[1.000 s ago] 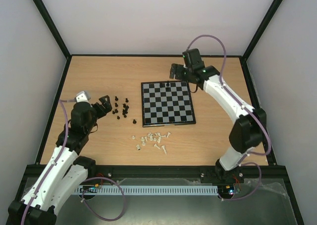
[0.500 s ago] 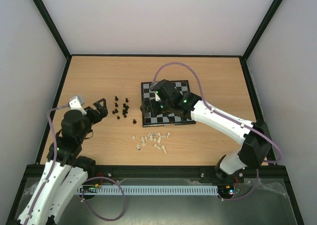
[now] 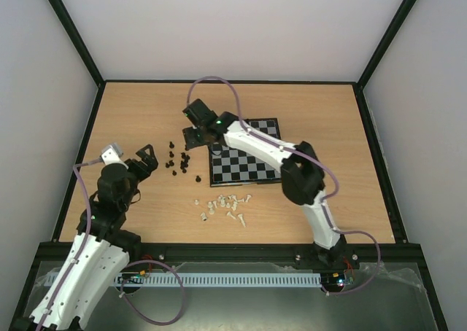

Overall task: Set up the chess pieces on the board
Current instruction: Pick up the chess piece at the center of the board.

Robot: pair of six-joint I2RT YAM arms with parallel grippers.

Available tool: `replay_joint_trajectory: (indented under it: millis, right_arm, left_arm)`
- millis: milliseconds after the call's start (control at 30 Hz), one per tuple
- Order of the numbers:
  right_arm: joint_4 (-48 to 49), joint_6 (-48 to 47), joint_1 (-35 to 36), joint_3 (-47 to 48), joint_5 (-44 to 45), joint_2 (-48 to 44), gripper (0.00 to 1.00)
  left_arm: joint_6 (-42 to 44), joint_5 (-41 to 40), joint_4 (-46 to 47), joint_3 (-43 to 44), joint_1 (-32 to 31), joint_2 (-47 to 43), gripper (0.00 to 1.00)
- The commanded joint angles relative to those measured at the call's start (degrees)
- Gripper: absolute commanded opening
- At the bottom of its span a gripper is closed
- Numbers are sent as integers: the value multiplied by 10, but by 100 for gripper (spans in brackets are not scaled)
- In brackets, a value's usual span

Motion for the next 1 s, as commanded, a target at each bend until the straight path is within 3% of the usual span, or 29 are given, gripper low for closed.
replay_joint_trajectory:
  millis: [0, 200, 500, 967]
  right_arm:
    - [-91, -17, -1, 165, 2, 112, 62]
    - [-90, -44, -1, 294, -62, 208, 59]
    - [-21, -67, 1, 300, -109, 255, 51]
    - [56, -72, 7, 311, -91, 303, 42]
  left_arm:
    - [-8, -36, 58, -24, -1, 19, 99]
    - [-12, -69, 60, -38, 0, 12, 100]
    - [-22, -62, 60, -53, 0, -16, 100]
    - [-26, -65, 47, -48, 0, -38, 99]
